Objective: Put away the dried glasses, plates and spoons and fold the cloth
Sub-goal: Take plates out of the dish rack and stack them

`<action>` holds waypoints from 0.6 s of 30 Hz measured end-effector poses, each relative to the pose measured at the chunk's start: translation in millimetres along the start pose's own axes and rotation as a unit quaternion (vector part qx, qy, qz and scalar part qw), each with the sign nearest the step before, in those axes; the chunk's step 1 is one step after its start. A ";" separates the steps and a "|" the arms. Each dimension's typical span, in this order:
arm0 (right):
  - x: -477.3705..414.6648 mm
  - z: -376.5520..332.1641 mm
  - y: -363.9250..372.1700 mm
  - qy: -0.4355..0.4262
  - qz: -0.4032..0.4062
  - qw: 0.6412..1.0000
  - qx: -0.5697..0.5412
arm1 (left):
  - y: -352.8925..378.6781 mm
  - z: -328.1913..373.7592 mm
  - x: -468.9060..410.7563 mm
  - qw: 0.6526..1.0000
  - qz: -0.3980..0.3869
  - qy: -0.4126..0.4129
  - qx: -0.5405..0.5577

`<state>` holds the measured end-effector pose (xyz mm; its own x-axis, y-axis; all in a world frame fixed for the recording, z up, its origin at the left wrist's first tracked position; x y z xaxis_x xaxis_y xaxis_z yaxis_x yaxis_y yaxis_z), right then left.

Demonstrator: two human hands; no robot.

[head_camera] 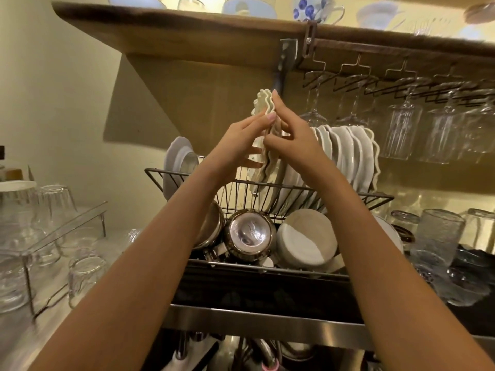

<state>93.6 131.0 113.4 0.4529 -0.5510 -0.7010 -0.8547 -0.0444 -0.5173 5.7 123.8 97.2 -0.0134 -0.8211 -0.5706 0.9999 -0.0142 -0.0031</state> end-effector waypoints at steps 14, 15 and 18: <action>-3.3 -4.2 7.8 0.025 -0.041 0.998 0.035 | -8.9 -5.2 -1.3 0.998 0.058 -0.029 0.008; -3.3 -3.8 8.9 0.026 -0.042 0.998 0.044 | -9.0 -6.0 -1.0 0.998 0.059 -0.034 0.004; -5.6 -1.0 11.0 0.043 -0.035 0.996 0.070 | -8.4 -8.9 -1.5 0.997 0.053 -0.049 0.001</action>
<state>81.4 132.7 112.1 0.4818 -0.6199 -0.6194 -0.7750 0.0286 -0.6314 -2.6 130.2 90.8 0.0916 -0.8697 -0.4850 0.9957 0.0749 0.0538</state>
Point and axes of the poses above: each hand's wrist, its own x-axis away from the middle knuckle, its own y-axis out of the palm, z = x × y, the point moved 7 cm from there along -x, towards the middle knuckle, and after that the axes turned 12 degrees about x, right-handed, at the moved point
